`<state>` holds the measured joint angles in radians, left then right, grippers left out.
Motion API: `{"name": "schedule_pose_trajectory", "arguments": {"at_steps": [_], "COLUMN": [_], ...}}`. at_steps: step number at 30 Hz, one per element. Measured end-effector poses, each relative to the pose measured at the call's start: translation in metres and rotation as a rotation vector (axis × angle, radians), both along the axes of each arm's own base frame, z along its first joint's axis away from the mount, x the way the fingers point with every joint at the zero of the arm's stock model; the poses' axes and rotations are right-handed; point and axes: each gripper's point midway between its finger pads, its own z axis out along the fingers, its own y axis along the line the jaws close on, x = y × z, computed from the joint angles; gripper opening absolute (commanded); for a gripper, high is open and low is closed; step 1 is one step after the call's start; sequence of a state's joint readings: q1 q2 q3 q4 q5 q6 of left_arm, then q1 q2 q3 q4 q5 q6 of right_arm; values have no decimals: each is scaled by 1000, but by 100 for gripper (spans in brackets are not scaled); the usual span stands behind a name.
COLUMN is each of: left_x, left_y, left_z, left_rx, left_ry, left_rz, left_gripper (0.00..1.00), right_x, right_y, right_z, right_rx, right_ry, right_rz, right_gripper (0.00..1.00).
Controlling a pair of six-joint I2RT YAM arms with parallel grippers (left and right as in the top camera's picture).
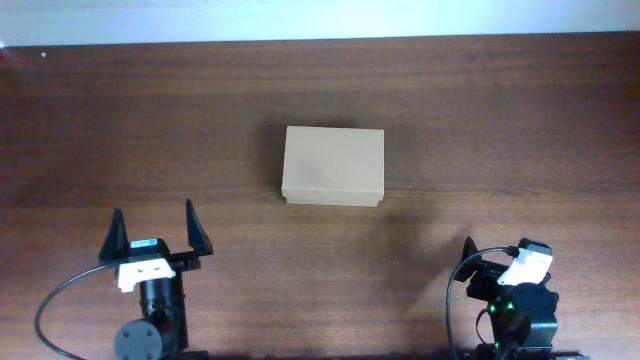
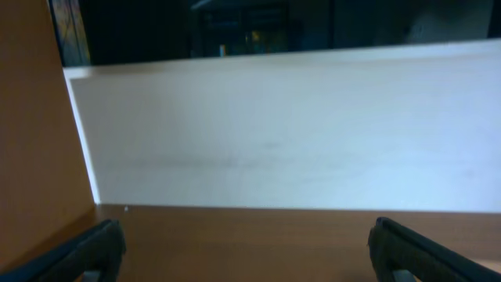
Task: Pack container
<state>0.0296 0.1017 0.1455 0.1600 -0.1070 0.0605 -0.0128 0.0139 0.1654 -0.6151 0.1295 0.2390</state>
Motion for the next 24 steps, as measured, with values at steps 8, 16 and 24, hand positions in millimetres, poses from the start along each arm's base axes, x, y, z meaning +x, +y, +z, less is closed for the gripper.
{"name": "schedule_pose_trajectory", "arguments": {"at_steps": [8, 16, 24], "left_x": [0, 7, 7], "left_y": [-1, -8, -8], "left_z": [-27, -95, -101], "left_rx": [0, -3, -4], "left_ry": [6, 253, 275], "left_rz": [-5, -35, -35], "left_gripper": [99, 99, 99], "right_x": [0, 0, 0], "right_y": [0, 0, 0], "right_z": [0, 0, 0], "right_rx": [0, 0, 0], "right_ry": [0, 0, 0], "right_rz": [-1, 0, 0], "right_gripper": [99, 99, 99]}}
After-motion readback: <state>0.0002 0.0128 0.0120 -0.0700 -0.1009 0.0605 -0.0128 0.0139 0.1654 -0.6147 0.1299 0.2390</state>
